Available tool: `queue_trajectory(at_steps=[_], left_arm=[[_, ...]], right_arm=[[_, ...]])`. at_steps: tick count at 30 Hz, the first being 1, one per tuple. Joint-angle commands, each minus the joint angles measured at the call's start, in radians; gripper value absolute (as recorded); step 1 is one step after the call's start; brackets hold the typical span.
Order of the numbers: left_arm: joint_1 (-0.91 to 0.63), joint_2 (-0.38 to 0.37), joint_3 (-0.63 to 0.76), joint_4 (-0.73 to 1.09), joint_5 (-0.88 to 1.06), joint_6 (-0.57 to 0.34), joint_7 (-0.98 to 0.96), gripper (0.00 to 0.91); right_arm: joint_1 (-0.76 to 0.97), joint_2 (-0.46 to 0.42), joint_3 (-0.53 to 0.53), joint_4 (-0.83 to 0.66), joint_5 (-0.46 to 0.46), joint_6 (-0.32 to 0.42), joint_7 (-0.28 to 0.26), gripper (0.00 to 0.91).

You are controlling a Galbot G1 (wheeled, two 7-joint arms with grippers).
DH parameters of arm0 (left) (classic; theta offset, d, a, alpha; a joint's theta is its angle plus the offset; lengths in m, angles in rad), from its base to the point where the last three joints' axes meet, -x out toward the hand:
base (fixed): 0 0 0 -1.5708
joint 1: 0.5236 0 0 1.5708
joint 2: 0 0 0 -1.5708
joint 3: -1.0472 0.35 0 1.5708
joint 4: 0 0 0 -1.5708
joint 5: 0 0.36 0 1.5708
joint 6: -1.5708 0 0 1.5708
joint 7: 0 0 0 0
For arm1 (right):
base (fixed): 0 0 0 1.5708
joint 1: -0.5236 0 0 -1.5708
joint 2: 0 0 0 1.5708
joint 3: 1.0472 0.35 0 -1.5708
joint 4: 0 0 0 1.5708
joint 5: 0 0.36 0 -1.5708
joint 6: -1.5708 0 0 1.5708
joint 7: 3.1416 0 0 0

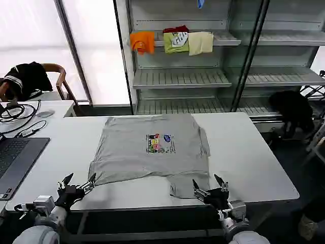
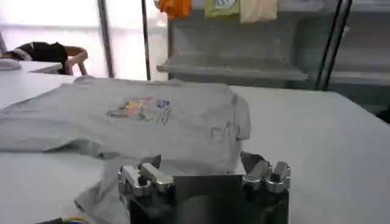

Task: Fold and organize the clothes.

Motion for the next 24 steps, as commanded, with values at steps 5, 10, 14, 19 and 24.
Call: queue_trajectory(at_steps=[5, 10, 14, 19, 24], left_arm=[[0.019, -0.002, 0.018, 0.034, 0.039, 0.002, 0.002, 0.756], [0.019, -0.004, 0.027, 0.040, 0.038, 0.002, 0.013, 0.010], [0.023, -0.005, 0.036, 0.048, 0.042, 0.002, 0.018, 0.010], [0.025, -0.004, 0.036, 0.057, 0.040, 0.002, 0.021, 0.010], [0.026, -0.008, 0.039, 0.062, 0.039, 0.002, 0.025, 0.010]], right_arm=[[-0.017, -0.001, -0.006, -0.034, 0.019, -0.008, -0.001, 0.544], [-0.022, 0.000, -0.006, -0.037, 0.014, -0.007, -0.003, 0.000], [-0.023, 0.003, -0.010, -0.043, 0.007, -0.007, -0.003, 0.000], [-0.027, 0.005, -0.012, -0.044, 0.006, -0.007, -0.008, 0.000], [-0.026, 0.005, -0.014, -0.044, 0.007, -0.007, -0.010, 0.000]])
